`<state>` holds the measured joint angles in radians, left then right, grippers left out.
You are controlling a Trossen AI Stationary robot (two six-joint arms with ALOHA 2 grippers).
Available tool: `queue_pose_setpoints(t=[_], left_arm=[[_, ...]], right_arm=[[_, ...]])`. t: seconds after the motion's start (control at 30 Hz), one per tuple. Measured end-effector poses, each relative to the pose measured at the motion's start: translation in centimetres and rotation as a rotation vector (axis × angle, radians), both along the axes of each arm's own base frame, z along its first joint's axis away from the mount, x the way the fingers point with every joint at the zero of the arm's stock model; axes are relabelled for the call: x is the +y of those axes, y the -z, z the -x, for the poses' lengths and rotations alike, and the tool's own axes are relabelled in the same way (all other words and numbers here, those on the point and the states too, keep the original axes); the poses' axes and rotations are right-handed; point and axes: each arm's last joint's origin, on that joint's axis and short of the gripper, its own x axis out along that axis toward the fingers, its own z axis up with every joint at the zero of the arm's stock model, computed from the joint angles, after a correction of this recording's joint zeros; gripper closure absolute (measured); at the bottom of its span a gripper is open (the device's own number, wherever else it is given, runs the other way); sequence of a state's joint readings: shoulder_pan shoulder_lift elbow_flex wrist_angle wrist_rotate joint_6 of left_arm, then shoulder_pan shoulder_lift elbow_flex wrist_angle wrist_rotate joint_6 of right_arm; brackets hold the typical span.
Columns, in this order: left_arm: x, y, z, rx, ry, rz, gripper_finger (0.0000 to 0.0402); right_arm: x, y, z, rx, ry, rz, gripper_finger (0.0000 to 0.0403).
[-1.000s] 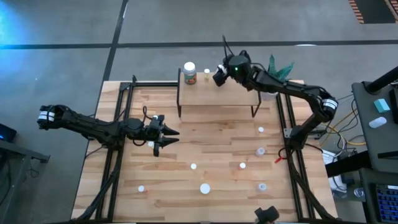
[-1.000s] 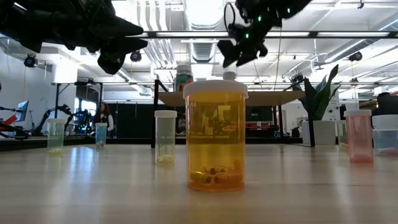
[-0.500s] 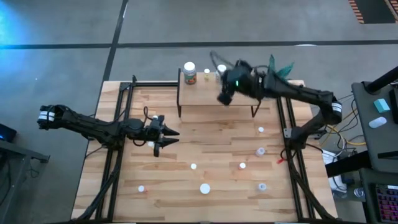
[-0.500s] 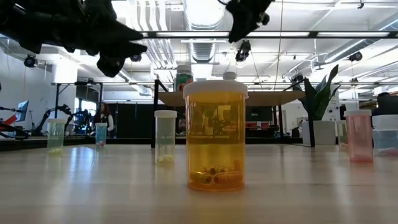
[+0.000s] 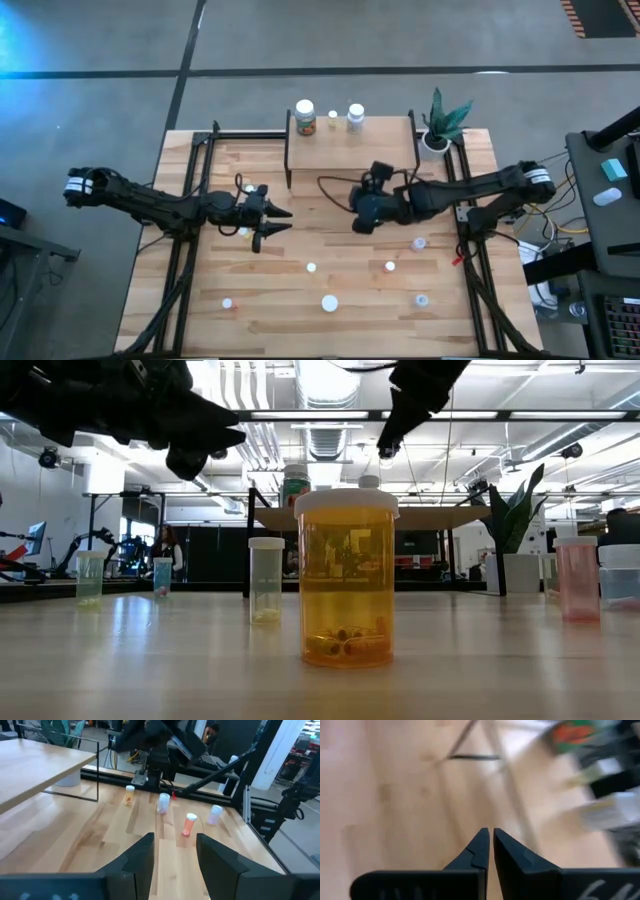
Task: Pick and place medicine bottles onto shelf by color
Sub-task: Put the bottom right pink pill bottle on the shelf
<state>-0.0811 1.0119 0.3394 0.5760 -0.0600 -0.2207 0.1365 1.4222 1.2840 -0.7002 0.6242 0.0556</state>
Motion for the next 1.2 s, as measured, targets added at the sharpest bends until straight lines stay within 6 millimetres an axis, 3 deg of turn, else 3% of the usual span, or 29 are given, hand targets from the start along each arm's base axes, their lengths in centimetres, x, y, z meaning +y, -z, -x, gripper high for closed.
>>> queue_pose_setpoints(t=[0.17, 0.27, 0.37, 0.67, 0.93, 1.2], left_arm=[[0.0, 0.0, 0.0, 0.001, 0.002, -0.02, 0.0308], [0.0, 0.0, 0.0, 0.0, 0.004, -0.046, 0.0348], [0.0, 0.0, 0.0, 0.0, 0.005, -0.051, 0.0389], [0.0, 0.1, 0.0, 0.001, 0.002, -0.02, 0.0391], [0.0, 0.1, 0.0, 0.003, 0.002, -0.02, 0.0391], [0.0, 0.3, 0.0, 0.014, 0.002, -0.02, 0.0391]], right_arm=[[1.5, 0.5, -0.1, 0.034, -0.142, -0.18, 0.0391], [3.7, 0.0, 1.1, 0.052, -0.212, -0.262, 0.0394], [5.8, -0.3, 2.9, 0.078, -0.176, -0.344, 0.0392], [11.9, 2.1, 7.1, 0.185, -0.18, -0.411, 0.0328], [12.2, 4.5, 8.5, 0.262, -0.1, -0.458, 0.0241], [11.9, 6.2, 9.0, 0.287, -0.03, -0.498, 0.0196]])
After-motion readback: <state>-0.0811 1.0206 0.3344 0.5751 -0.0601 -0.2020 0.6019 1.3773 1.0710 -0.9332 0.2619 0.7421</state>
